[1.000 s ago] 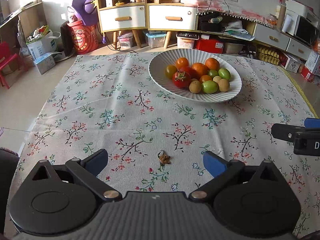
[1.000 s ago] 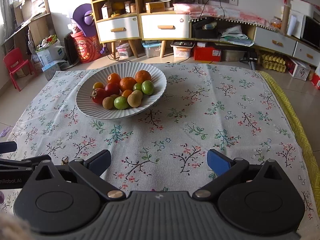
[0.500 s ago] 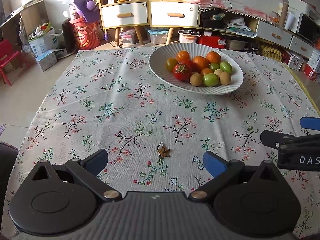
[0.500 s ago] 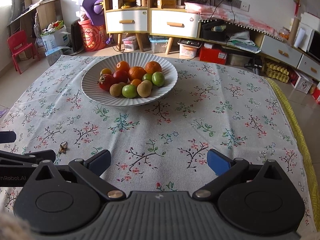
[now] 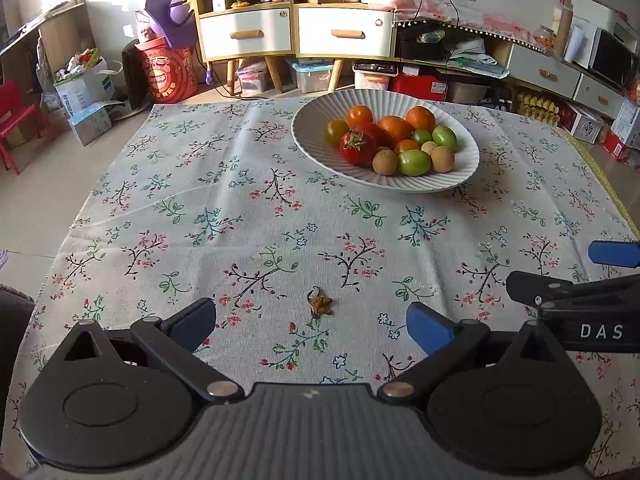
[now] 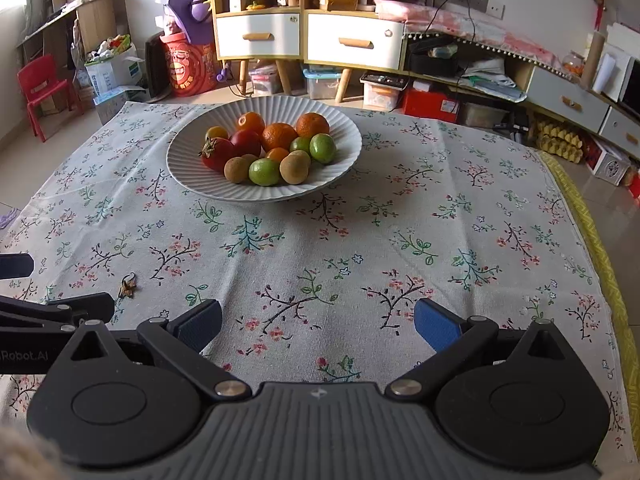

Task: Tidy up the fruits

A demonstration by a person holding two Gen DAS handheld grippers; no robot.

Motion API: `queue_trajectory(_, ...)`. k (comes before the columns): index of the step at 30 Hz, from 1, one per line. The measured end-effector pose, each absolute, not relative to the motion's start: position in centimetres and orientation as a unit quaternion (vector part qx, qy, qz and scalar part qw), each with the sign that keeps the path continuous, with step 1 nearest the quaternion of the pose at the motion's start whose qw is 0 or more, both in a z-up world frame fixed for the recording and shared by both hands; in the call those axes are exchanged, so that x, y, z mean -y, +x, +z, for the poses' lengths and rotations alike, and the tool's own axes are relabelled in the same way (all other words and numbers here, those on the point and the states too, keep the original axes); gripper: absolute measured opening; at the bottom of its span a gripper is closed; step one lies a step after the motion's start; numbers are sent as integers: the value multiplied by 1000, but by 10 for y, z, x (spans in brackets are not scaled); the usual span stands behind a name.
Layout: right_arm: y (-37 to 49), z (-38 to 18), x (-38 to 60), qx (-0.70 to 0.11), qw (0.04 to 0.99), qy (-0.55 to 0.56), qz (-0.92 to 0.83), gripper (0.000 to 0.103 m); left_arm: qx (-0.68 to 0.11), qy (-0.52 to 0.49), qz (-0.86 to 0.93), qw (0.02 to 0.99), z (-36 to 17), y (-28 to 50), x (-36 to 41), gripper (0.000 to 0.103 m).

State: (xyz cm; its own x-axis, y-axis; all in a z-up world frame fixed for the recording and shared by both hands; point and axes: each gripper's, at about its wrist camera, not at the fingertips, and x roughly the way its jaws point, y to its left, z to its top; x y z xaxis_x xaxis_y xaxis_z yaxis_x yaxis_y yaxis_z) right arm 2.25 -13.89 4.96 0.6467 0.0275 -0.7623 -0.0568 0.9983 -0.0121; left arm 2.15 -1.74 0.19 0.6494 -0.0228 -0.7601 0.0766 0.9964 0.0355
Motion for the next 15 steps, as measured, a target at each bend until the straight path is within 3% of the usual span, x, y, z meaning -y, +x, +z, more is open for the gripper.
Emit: queue_trajectory(15, 22, 47, 133, -423, 905, -28, 28, 102, -412, 30, -21, 910, 5, 23, 15, 95)
